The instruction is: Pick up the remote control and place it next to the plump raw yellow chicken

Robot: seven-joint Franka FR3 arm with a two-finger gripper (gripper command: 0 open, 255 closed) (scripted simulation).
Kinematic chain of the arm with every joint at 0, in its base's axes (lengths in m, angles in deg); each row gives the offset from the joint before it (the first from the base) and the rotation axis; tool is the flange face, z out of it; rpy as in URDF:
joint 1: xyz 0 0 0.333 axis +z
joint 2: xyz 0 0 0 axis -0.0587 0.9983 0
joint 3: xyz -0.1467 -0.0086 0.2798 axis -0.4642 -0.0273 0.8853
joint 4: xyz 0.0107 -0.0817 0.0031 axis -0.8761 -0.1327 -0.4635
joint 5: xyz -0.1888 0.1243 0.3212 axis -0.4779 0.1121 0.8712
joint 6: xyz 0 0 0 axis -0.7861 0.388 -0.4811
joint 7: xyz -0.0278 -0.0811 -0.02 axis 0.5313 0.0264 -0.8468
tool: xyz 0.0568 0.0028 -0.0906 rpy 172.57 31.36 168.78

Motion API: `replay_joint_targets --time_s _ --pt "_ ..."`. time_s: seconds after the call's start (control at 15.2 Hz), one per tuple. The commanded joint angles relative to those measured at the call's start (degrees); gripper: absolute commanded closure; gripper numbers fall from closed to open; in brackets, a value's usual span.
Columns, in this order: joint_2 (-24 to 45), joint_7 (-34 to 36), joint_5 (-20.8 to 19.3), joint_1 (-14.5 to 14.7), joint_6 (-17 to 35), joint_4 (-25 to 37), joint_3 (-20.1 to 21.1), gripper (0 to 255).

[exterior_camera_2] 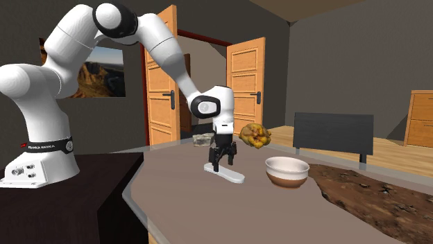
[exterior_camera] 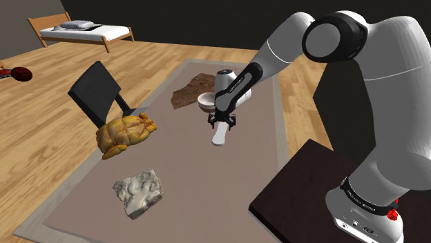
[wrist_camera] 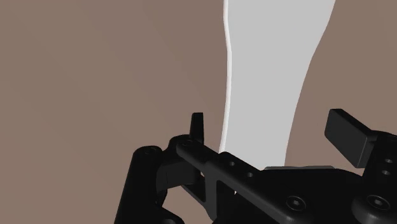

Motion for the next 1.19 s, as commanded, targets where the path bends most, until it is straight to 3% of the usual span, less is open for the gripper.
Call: replay_joint_targets --time_s 0.0,0.59,0.66,1.12 --pt "1.4 0.1 -0.1 0.1 1.0 0.5 -0.2 0" --pt "1.8 0.1 -0.2 0.1 1.2 0.6 -0.2 0" --pt "1.8 0.1 -0.2 0.1 1.2 0.6 -0.2 255" --pt "1.8 0.1 -0.2 0.2 1.2 0.6 -0.2 255"
